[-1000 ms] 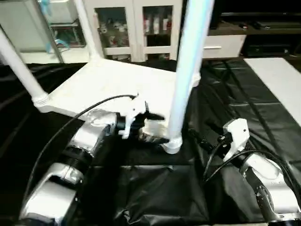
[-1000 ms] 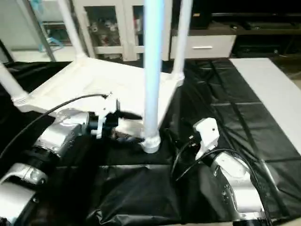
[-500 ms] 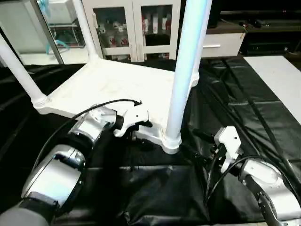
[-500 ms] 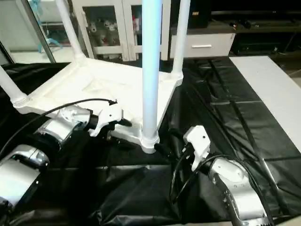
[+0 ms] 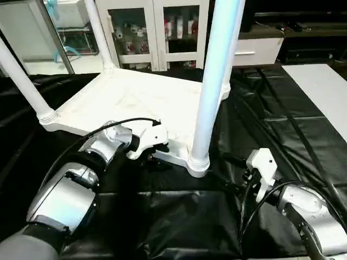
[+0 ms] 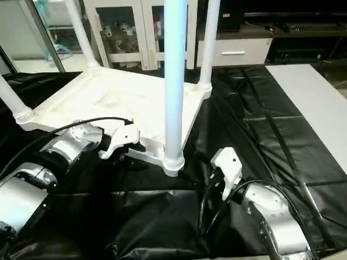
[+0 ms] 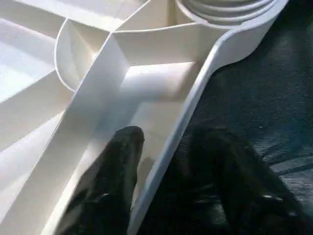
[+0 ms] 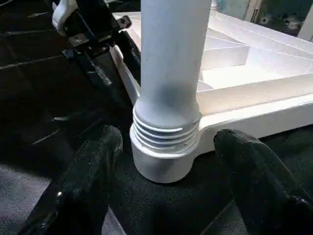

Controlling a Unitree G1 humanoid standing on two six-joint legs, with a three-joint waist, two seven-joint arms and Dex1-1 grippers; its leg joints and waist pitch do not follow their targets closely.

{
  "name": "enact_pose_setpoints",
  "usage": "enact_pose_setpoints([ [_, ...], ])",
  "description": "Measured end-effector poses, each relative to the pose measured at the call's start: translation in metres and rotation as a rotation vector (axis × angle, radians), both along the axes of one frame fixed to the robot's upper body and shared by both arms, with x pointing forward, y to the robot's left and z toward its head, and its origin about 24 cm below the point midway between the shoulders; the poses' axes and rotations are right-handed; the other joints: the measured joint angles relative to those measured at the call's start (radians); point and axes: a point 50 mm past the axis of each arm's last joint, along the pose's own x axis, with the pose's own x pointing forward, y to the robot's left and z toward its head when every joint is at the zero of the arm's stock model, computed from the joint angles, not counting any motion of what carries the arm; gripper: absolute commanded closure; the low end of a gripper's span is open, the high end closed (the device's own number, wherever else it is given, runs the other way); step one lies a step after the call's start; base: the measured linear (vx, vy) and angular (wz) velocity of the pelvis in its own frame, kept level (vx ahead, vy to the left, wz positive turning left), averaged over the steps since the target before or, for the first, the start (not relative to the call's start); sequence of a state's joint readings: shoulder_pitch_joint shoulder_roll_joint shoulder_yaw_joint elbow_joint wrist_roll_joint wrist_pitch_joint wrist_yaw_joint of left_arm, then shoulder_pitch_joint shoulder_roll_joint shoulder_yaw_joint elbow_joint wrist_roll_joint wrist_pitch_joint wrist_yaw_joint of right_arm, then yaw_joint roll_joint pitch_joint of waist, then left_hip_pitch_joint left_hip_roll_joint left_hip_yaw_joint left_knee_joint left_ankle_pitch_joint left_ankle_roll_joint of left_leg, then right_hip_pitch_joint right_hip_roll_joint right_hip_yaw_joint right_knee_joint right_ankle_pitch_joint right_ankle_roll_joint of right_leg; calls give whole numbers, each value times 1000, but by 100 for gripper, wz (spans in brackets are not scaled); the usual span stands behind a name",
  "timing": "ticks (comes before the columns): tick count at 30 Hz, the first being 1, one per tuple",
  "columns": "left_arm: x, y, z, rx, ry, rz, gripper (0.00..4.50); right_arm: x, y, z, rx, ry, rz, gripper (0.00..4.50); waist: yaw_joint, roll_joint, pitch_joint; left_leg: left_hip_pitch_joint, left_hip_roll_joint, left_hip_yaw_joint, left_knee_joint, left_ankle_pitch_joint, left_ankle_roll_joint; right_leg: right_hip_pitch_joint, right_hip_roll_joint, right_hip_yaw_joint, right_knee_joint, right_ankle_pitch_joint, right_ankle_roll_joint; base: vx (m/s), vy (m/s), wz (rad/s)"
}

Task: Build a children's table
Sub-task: Rotate table base

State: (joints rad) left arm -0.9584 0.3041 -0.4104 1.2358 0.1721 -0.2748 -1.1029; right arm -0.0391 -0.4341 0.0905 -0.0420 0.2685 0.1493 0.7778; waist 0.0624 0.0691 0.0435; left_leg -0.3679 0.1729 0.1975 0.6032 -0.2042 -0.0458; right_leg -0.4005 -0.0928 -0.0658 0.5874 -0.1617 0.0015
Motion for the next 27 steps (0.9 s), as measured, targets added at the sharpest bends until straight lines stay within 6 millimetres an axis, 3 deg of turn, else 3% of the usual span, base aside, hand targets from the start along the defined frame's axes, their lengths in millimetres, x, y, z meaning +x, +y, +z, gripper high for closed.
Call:
enact_pose_setpoints([
  [14, 3, -4, 1, 118, -68, -53, 353, 1, 3, 1, -11, 0, 31, 113, -2, 3, -2, 1, 0, 0, 0, 0, 0, 1, 0, 0, -2, 0, 0, 0, 0, 0],
  [22, 3, 3, -2, 136, 34, 33, 379, 5, 2, 4, -13, -20, 7, 113, -19, 9, -6, 2, 0, 1, -2, 0, 0, 4, 0, 1, -2, 0, 1, 0, 0, 0],
  [27, -3, 13, -11, 57, 95, 132, 381, 8, 1, 5, -11, -33, -13, 113, -34, 11, -9, 3, -1, 1, -2, 0, 0, 4, 0, 2, -3, -3, 5, 0, 0, 0],
])
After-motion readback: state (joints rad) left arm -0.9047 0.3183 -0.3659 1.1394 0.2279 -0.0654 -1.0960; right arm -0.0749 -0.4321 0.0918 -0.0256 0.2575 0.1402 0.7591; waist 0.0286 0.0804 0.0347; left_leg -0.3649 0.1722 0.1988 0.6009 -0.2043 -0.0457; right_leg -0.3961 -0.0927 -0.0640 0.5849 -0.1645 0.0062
